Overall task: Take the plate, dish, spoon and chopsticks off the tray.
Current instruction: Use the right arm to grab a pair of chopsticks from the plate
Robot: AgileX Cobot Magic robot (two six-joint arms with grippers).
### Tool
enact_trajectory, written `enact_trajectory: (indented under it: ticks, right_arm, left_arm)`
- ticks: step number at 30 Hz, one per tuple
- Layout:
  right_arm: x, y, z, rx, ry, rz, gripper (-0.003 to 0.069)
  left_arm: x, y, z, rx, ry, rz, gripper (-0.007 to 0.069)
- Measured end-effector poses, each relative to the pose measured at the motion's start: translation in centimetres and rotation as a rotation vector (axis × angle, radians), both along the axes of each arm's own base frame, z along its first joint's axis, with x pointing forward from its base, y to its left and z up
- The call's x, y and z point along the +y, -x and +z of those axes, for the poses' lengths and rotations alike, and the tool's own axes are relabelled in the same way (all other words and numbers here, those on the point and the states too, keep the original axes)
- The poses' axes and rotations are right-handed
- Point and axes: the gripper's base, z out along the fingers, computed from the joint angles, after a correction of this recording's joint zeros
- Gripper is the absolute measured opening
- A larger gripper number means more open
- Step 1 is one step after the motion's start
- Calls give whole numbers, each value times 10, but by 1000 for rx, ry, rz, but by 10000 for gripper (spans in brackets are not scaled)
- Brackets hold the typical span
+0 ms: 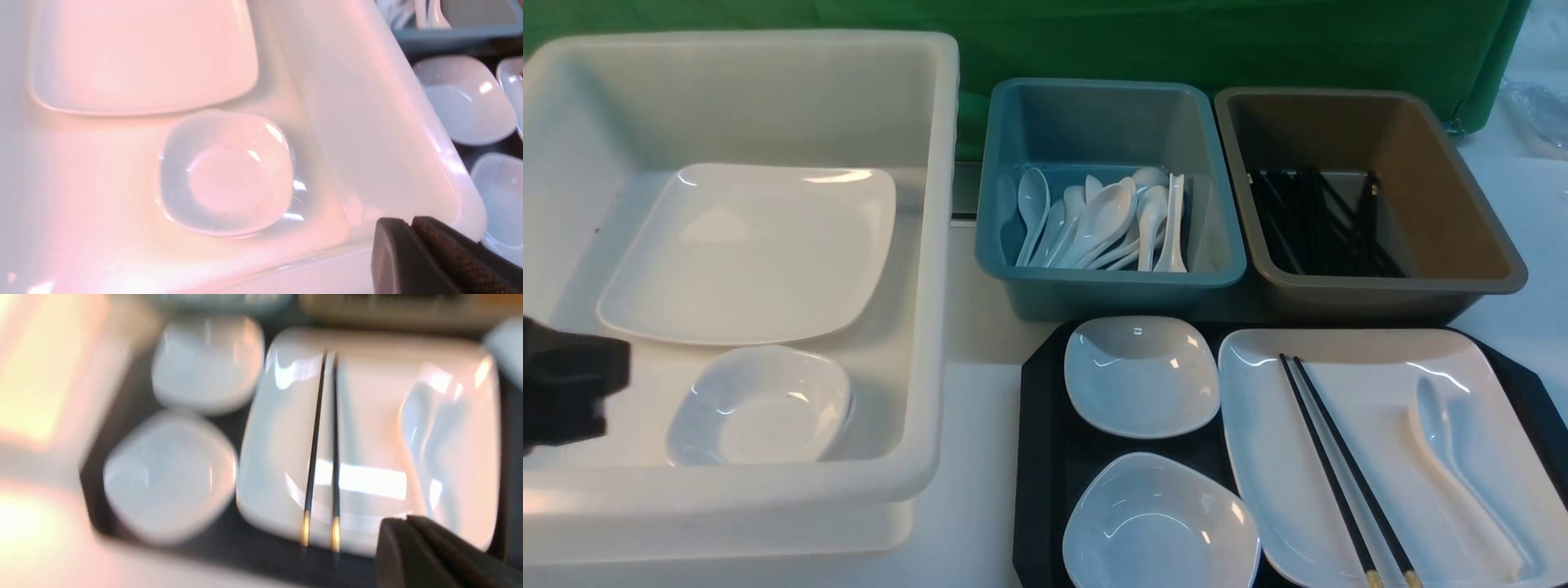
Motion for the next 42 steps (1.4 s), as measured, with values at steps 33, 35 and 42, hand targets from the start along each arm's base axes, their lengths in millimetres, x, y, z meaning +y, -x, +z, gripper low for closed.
enact_trajectory:
  ticks: [33,35,42]
  right_arm:
    - [52,-163,-157,533,159,140,559]
    - [53,-165,-162,538,161,139,559]
    - [54,-174,-183,567,180,116,559]
  left_arm:
    - [-145,-47,-37,79,-256,-740,1]
    - [-159,-47,-40,87,-288,-764,1]
    - [-183,-53,-45,116,-315,-792,2]
